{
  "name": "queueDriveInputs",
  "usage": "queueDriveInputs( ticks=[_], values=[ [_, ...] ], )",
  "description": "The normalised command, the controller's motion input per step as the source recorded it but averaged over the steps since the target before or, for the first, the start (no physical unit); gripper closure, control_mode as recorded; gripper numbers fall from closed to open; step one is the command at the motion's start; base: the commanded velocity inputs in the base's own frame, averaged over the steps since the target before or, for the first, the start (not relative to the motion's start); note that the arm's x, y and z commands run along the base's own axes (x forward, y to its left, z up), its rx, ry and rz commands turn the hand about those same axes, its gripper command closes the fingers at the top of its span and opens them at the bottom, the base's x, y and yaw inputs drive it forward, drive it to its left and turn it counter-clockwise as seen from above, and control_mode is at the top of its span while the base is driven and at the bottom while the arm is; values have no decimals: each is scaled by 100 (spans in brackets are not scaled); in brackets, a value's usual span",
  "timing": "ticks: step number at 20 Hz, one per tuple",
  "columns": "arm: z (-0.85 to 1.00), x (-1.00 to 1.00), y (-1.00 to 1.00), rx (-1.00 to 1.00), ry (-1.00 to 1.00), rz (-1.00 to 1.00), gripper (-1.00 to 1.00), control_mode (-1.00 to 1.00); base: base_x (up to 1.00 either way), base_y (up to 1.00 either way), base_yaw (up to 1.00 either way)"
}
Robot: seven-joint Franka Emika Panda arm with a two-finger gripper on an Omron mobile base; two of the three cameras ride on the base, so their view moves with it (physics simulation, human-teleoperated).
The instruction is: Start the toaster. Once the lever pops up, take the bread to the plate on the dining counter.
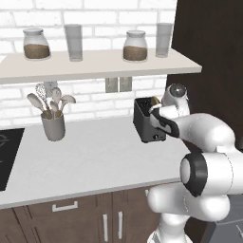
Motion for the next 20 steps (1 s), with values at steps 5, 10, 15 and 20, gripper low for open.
queueDriveInputs(
  ticks=[5,10,15,20],
  values=[
    [0,7,3,0,-6,0,-100,-100,0,0,0],
    [0,25,-1,0,-5,0,-100,-100,0,0,0],
    [0,31,-8,7,0,0,-100,-100,0,0,0],
    [0,12,-17,16,0,0,-100,-100,0,0,0]
  ],
)
